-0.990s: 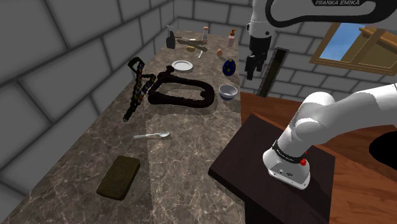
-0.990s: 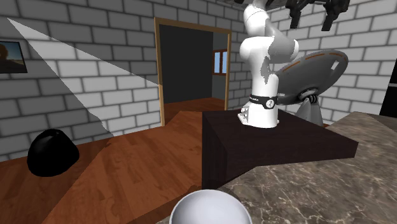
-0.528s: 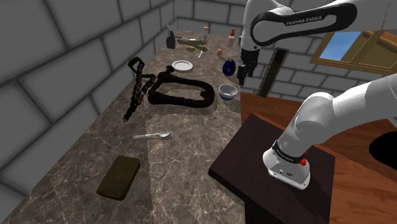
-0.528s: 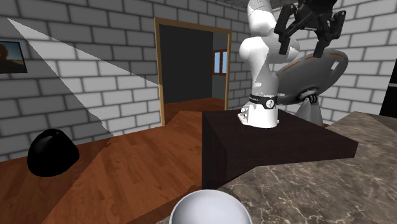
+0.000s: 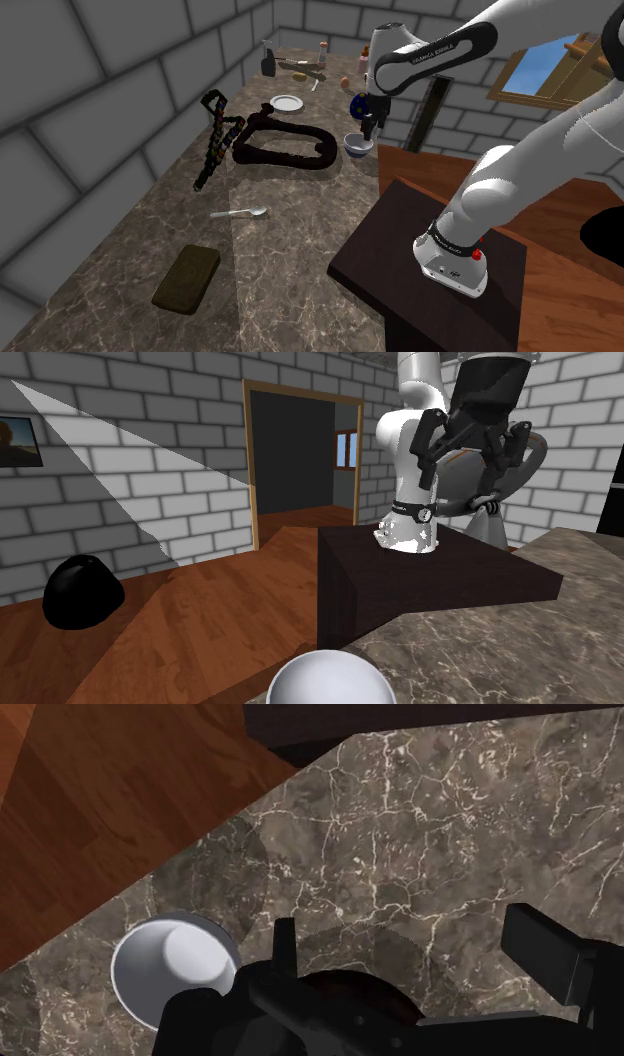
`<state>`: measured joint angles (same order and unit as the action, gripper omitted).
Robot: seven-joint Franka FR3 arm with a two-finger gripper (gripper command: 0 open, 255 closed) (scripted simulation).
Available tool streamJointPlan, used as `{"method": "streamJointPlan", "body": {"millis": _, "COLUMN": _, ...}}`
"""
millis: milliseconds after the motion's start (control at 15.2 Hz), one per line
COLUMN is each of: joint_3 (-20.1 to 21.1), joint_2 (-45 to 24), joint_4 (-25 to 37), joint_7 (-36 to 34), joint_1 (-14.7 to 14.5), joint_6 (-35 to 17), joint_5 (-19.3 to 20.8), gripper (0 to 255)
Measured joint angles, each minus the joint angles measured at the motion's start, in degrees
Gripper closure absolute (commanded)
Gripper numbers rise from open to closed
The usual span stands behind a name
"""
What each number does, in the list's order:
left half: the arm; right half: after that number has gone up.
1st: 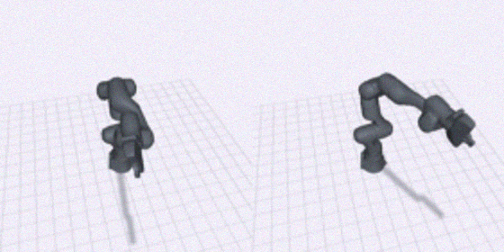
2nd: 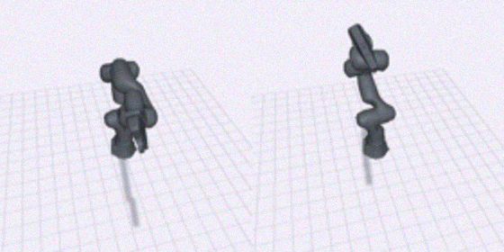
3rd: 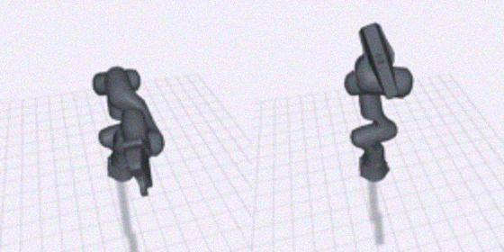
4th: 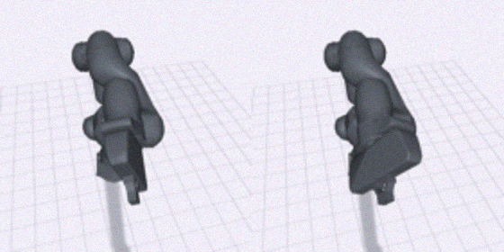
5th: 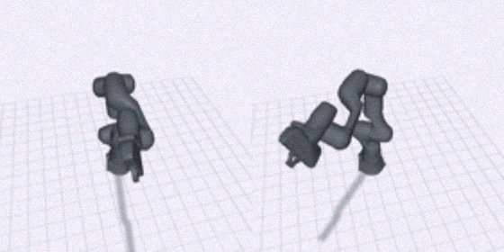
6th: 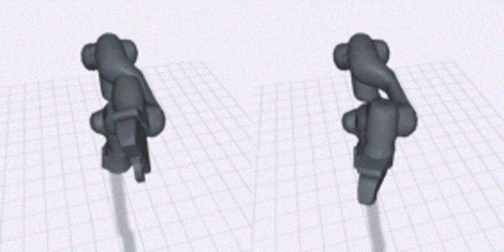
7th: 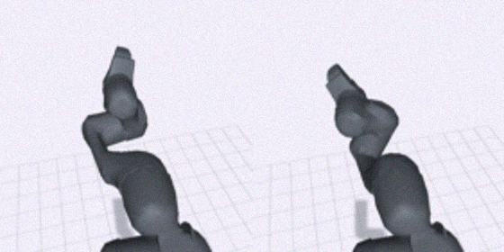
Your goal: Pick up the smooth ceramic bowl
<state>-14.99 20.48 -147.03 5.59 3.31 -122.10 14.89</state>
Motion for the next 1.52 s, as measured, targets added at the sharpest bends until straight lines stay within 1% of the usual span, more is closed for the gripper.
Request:
{"method": "streamJointPlan", "body": {"millis": 330, "joint_3": -2.56, "joint_2": -11.39, "joint_4": 2.64, "joint_7": 1.86, "joint_1": 0.57, "joint_6": -10.47, "joint_5": 0.18, "gripper": 0}}
{"method": "streamJointPlan", "body": {"millis": 594, "joint_3": -3.75, "joint_2": -20.98, "joint_4": 7.02, "joint_7": 3.97, "joint_1": 1.0, "joint_6": -17.01, "joint_5": -1.56, "gripper": 0}}
{"method": "streamJointPlan", "body": {"millis": 858, "joint_3": -4.35, "joint_2": -30.31, "joint_4": 11.76, "joint_7": 7.23, "joint_1": 2.53, "joint_6": -22.9, "joint_5": -4.25, "gripper": 0}}
{"method": "streamJointPlan", "body": {"millis": 1188, "joint_3": -3.25, "joint_2": -41.76, "joint_4": 19.46, "joint_7": 10.89, "joint_1": 5.49, "joint_6": -28.19, "joint_5": -8.12, "gripper": 0}}
{"method": "streamJointPlan", "body": {"millis": 1320, "joint_3": -2.7, "joint_2": -45.06, "joint_4": 22.01, "joint_7": 11.61, "joint_1": 6.44, "joint_6": -29.39, "joint_5": -9.05, "gripper": 0}}
{"method": "streamJointPlan", "body": {"millis": 1518, "joint_3": -2.11, "joint_2": -47.97, "joint_4": 23.23, "joint_7": 12.1, "joint_1": 7.29, "joint_6": -31.25, "joint_5": -9.8, "gripper": 0}}
